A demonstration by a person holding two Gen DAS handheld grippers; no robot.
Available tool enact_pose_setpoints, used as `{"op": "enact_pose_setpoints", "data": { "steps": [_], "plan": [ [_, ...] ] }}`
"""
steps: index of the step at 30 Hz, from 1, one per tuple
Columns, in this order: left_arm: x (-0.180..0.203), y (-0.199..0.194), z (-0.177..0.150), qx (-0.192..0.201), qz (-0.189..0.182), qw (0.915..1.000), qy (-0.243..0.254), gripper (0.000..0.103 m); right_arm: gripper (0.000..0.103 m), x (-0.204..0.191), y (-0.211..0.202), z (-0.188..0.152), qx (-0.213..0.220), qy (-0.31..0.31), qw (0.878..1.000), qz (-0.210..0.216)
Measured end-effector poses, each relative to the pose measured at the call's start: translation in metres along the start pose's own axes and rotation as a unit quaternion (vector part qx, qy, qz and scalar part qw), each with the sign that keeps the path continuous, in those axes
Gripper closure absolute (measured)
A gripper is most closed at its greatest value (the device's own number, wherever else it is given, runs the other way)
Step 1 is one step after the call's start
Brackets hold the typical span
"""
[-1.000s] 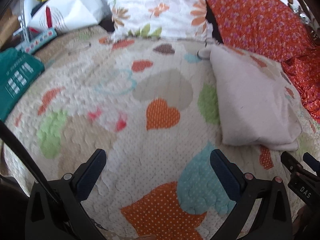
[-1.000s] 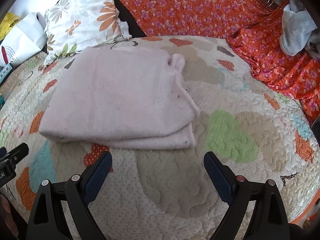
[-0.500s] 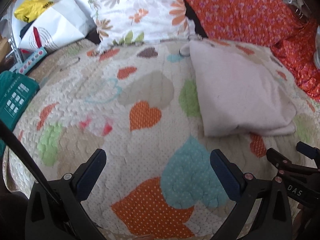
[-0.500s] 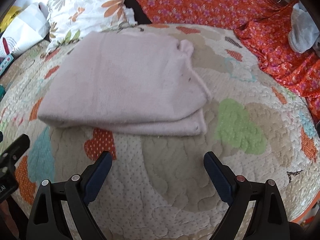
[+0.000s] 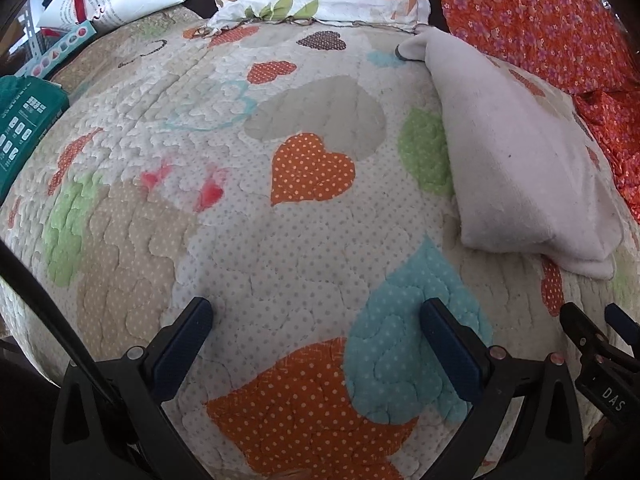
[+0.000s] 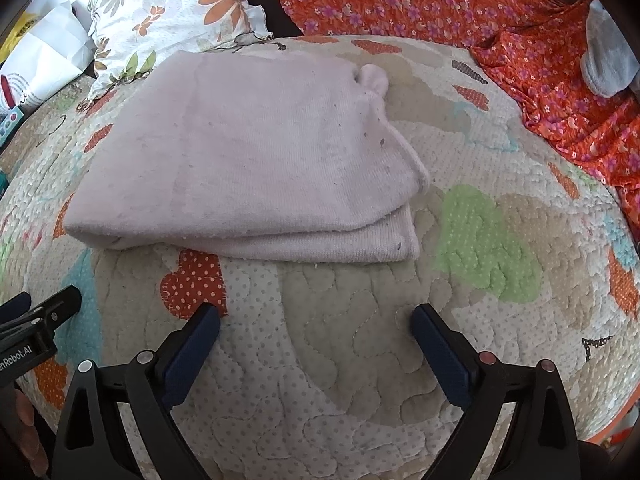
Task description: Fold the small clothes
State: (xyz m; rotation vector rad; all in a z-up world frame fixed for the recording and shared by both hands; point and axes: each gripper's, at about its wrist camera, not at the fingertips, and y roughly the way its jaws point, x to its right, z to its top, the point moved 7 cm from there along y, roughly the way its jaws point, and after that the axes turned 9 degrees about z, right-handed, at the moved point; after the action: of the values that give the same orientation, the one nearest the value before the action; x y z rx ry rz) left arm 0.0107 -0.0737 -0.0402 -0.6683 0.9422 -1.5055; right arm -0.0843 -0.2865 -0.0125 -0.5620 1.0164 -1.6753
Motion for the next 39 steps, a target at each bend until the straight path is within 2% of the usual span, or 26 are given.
{"op": "enact_pose_setpoints", "data": {
  "steps": [21,39],
  "plan": [
    [-0.0022,0.0003,0.0003,0.022,0.014,0.9995,-0.019,0.000,0.000,0.0030,0.0029,0.0008,0.002,0.003,1.000,-0.002],
    [-0.0016,-0.0001,0.0002,0.023,0.015,0.9995,-0.018,0.000,0.000,0.0042,0.0035,0.0026,0.007,0.003,1.000,-0.006]
  ]
}}
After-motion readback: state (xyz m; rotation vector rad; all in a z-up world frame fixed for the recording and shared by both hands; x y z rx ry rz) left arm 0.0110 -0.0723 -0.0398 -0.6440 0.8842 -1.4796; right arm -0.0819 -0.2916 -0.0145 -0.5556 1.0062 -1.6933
